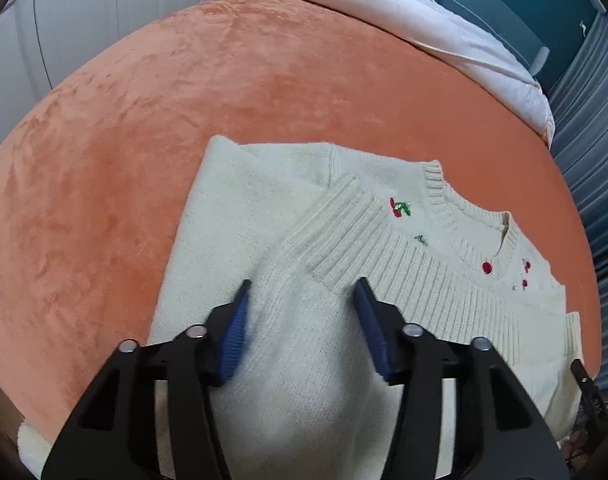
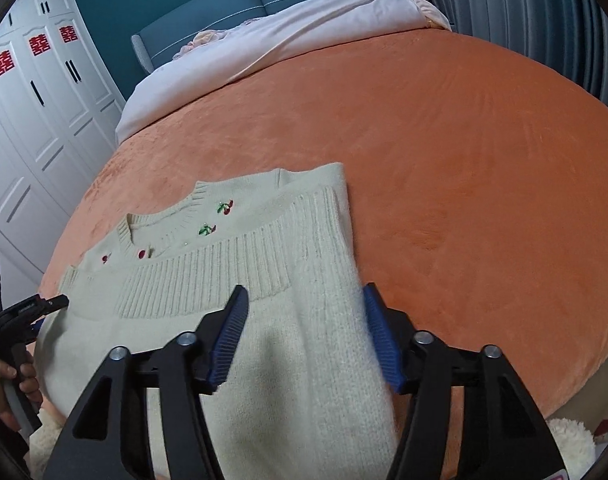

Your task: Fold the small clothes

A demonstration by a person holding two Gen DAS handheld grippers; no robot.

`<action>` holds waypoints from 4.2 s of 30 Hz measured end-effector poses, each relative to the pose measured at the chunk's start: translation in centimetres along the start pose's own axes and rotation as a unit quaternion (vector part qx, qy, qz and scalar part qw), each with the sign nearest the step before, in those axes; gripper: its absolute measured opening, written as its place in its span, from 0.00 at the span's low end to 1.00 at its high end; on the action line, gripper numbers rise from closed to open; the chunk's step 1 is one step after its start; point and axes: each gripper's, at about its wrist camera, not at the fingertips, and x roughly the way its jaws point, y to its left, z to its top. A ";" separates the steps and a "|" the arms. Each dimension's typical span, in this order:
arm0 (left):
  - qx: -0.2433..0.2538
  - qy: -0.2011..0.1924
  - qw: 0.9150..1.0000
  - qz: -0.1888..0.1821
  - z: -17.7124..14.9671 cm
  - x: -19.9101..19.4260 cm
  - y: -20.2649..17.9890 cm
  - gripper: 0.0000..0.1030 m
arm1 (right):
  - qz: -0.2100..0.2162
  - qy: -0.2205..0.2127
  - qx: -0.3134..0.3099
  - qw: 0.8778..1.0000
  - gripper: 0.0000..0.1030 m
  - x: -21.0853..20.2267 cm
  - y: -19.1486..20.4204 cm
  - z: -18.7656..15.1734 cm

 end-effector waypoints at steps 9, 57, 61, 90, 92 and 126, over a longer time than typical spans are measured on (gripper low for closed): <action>-0.031 -0.070 0.994 -0.081 -0.2 -8.6 0.1 0.08 | 0.089 -0.091 0.009 0.992 0.10 -7.5 1.7 0.9; -0.033 -0.017 0.999 0.036 -8.2 -7.0 0.0 0.32 | -0.048 -0.031 -0.002 0.998 0.10 -6.1 0.3 -5.8; -0.088 -0.032 0.995 0.043 -7.2 -7.8 3.2 0.45 | -0.064 -0.027 0.054 0.996 0.37 -5.3 -2.8 -4.6; -0.057 -0.070 0.993 0.074 -6.0 -11.0 1.5 0.14 | -0.024 -0.039 0.020 0.999 0.09 -8.6 -1.3 -2.2; -0.007 -0.074 0.993 0.088 -5.5 -10.6 -1.0 0.15 | -0.012 -0.032 -0.028 0.999 0.09 -7.4 1.5 -2.0; -0.031 -0.039 0.993 0.104 -3.0 -6.6 0.7 0.50 | -0.057 -0.021 0.003 0.998 0.44 -3.6 -2.1 -0.3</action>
